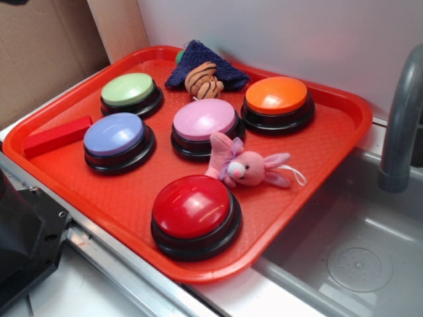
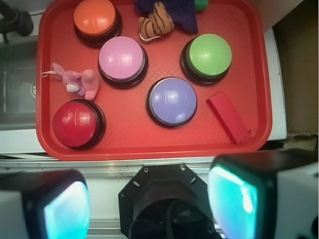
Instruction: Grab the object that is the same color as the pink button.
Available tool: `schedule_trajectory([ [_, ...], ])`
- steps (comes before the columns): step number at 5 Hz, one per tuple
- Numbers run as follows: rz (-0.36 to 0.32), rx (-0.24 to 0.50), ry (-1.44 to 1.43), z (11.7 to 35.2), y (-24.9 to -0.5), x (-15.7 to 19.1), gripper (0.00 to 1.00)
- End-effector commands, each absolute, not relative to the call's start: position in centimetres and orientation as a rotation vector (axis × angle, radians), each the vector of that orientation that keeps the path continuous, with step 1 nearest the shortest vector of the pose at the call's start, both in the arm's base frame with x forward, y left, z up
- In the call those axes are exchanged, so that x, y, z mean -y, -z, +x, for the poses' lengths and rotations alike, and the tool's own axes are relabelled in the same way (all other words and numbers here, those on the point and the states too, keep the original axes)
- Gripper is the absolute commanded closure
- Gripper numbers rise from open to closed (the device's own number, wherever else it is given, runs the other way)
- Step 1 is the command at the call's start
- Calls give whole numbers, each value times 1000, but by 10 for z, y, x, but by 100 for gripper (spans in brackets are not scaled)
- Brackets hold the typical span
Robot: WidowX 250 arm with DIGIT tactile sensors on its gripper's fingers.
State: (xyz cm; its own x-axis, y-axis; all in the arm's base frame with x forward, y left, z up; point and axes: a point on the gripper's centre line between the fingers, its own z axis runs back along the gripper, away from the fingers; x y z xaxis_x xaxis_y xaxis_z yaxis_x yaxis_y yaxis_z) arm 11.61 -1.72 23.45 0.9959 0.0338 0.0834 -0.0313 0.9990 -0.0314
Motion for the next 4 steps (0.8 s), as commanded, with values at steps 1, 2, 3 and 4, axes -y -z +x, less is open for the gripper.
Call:
schedule_trajectory([
  [1, -30, 84, -33, 116, -234, 17, 0],
  [2, -26, 85, 103, 132, -228, 21, 0],
  [3, -8, 93, 268, 155, -220, 32, 0],
  [4, -13, 80, 420, 183, -208, 50, 0],
])
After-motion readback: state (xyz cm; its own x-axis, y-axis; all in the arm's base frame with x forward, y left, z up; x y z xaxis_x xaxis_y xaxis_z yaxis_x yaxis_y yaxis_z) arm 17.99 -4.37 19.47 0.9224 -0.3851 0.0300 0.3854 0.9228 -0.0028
